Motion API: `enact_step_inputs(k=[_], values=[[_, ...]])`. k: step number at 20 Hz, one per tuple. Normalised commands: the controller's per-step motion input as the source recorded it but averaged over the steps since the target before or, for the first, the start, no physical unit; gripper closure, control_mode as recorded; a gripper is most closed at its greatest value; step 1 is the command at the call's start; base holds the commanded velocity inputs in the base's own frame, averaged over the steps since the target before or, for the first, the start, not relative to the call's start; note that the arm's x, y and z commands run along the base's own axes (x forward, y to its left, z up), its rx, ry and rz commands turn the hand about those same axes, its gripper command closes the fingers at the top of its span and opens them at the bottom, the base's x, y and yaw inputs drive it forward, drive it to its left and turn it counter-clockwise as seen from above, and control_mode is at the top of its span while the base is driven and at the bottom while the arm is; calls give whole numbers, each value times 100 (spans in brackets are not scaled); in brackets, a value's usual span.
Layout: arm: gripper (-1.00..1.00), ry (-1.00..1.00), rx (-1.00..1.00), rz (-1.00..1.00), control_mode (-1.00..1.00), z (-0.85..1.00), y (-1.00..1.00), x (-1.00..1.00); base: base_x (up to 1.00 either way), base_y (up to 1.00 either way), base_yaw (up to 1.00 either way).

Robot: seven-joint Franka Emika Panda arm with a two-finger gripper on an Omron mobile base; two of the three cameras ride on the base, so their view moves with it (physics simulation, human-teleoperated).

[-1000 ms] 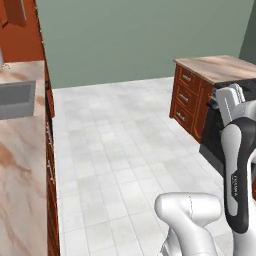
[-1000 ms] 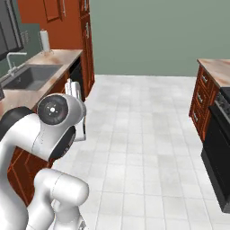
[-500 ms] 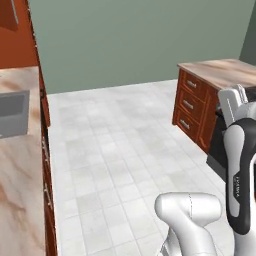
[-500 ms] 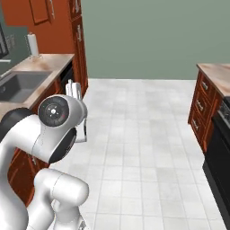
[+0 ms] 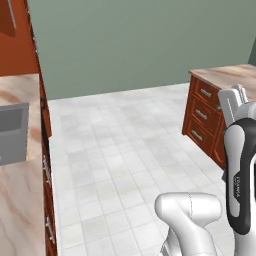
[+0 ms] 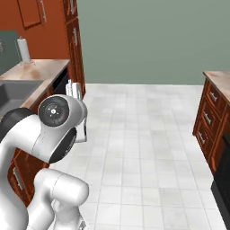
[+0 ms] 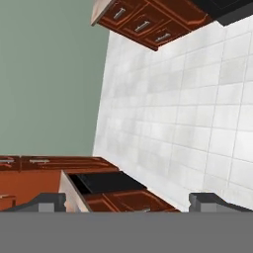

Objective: Close all open cabinet doors.

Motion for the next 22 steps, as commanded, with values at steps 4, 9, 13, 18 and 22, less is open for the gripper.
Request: enact_step_inputs(k=[4,9,13,18,22], values=[[-100,0,0,0,100,0,0,0,85,4,0],[-100,0,0,0,100,0,0,0,88,2,0],[-100,0,0,0,100,0,0,0,90,1,0],[-100,0,0,0,100,0,0,0,90,0,1],[-100,0,0,0,100,0,0,0,90,0,4]])
